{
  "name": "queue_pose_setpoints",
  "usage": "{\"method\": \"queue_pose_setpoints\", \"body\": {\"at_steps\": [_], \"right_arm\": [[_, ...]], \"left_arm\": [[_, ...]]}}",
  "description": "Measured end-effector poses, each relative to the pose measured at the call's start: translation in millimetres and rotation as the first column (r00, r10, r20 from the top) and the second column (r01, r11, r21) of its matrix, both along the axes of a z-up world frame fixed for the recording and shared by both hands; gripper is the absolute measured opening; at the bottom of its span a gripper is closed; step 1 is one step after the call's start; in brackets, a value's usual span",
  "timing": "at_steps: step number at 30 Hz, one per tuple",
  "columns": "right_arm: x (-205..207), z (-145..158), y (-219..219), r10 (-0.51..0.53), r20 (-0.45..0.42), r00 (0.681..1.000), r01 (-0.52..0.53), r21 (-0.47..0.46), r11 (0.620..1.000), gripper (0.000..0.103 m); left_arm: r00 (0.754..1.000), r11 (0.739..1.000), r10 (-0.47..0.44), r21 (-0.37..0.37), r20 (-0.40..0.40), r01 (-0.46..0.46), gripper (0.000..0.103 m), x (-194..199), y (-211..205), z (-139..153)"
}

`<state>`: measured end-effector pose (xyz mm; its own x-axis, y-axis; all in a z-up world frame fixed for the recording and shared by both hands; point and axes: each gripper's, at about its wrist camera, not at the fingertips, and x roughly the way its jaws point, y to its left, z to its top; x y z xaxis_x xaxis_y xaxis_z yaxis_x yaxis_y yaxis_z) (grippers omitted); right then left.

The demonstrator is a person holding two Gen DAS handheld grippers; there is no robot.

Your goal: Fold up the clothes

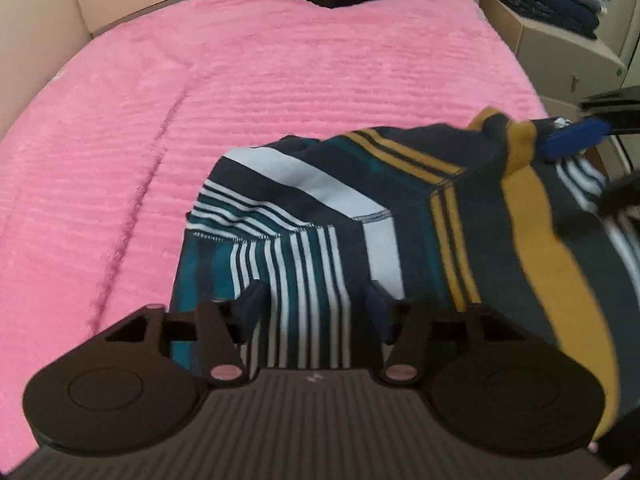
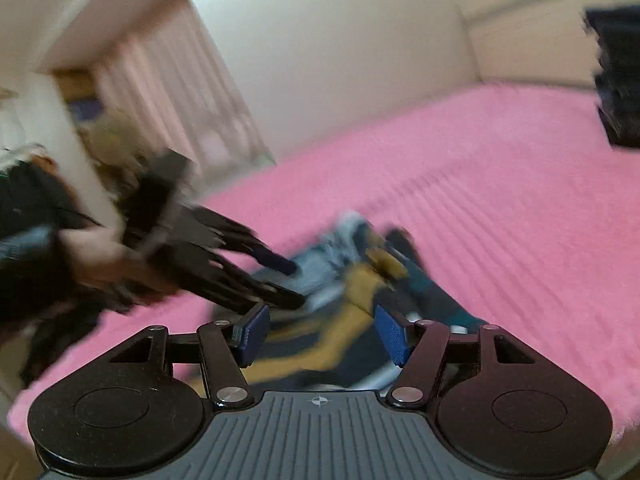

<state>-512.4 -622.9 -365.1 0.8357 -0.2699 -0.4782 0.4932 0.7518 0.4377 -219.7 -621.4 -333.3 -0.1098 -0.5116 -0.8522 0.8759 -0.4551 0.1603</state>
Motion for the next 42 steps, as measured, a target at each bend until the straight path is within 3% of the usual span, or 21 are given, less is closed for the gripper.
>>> {"method": "queue_pose_setpoints", "body": {"at_steps": [1,2,3,5,10,12,16,18,21,22,23,24,25,29,34,37,41,42], "right_arm": [[-0.3,-8.6,-9.7,-0.032,-0.036,0.999,0.033,0.028,0.999,0.043],[-5.3,-12.6,-16.5,-0.051,-0.044,0.998,0.053,0.044,0.998,0.029],[-12.1,-13.9,-21.3,-0.061,-0.038,0.997,0.063,0.054,0.997,0.028],[-22.0,-12.1,-21.0,-0.068,-0.058,0.996,0.069,0.020,0.997,0.028],[-21.7,-15.6,-9.0,-0.075,-0.112,0.991,0.070,-0.051,0.996,0.028],[-6.9,-15.5,-7.0,-0.066,-0.156,0.986,0.050,-0.105,0.993,0.028],[1.8,-17.3,-6.1,-0.029,-0.238,0.971,-0.012,-0.170,0.985,0.028],[-2.9,-14.2,-8.3,-0.010,-0.238,0.971,-0.026,-0.146,0.989,0.028],[-10.2,-2.2,2.6,0.007,-0.238,0.971,-0.047,-0.161,0.986,0.029],[-12.3,1.8,8.2,0.012,-0.245,0.970,-0.055,-0.171,0.984,0.030],[-15.5,5.2,14.8,0.014,-0.246,0.969,-0.059,-0.176,0.983,0.045],[-19.4,8.3,21.4,0.014,-0.242,0.970,-0.058,-0.175,0.983,0.068],[-23.6,10.7,26.9,0.019,-0.229,0.973,-0.057,-0.162,0.985,0.074],[-40.9,9.8,34.9,0.036,-0.138,0.990,-0.035,0.010,0.999,0.074],[-52.8,-14.9,26.4,-0.050,-0.069,0.996,0.066,0.251,0.966,0.074],[-52.7,-31.6,18.0,-0.117,-0.031,0.993,0.120,0.361,0.925,0.074],[-43.9,-46.9,9.5,-0.173,0.005,0.985,0.155,0.421,0.894,0.074],[-41.4,-51.7,6.6,-0.187,0.015,0.982,0.161,0.440,0.883,0.074]], "left_arm": [[1.000,1.000,-0.002,0.001,0.004,0.002,0.069,0.3,-4.6,-2.1],[1.000,1.000,0.005,0.010,-0.004,-0.005,0.067,1.9,-10.1,-2.0],[1.000,1.000,0.007,0.008,-0.006,-0.007,0.065,1.7,-11.7,1.6],[1.000,1.000,0.005,-0.009,-0.015,-0.005,0.053,-1.3,-12.5,9.2],[0.977,0.999,-0.044,-0.004,-0.207,0.044,0.053,-24.7,-18.9,15.1],[0.978,0.998,-0.063,0.003,-0.197,0.065,0.052,-40.2,-27.6,4.1],[0.984,0.997,-0.079,0.013,-0.161,0.082,0.062,-48.8,-45.4,-17.1],[0.984,0.998,-0.059,0.024,-0.169,0.064,0.062,-44.7,-46.2,-11.6],[0.994,1.000,-0.028,-0.015,-0.108,0.026,0.056,-38.1,-28.8,5.8],[0.996,0.999,-0.015,-0.030,-0.093,0.012,0.055,-32.7,-19.8,11.8],[0.996,0.999,0.004,-0.040,-0.086,-0.007,0.055,-25.6,-9.6,18.2],[0.997,0.998,0.024,-0.052,-0.080,-0.028,0.055,-18.4,2.1,24.5],[0.996,0.997,0.042,-0.065,-0.073,-0.047,0.056,-11.7,14.2,30.5],[0.996,0.988,0.077,-0.129,-0.035,-0.081,0.063,2.5,68.9,43.8],[0.992,0.981,-0.021,-0.189,0.126,0.045,0.063,-9.1,113.0,24.7],[0.972,0.969,-0.075,-0.214,0.225,0.124,0.066,-16.1,139.5,13.2],[0.928,0.945,-0.135,-0.235,0.347,0.226,0.067,-24.7,172.8,-1.5],[0.927,0.945,-0.137,-0.235,0.350,0.229,0.067,-24.0,172.9,-2.8]]}}
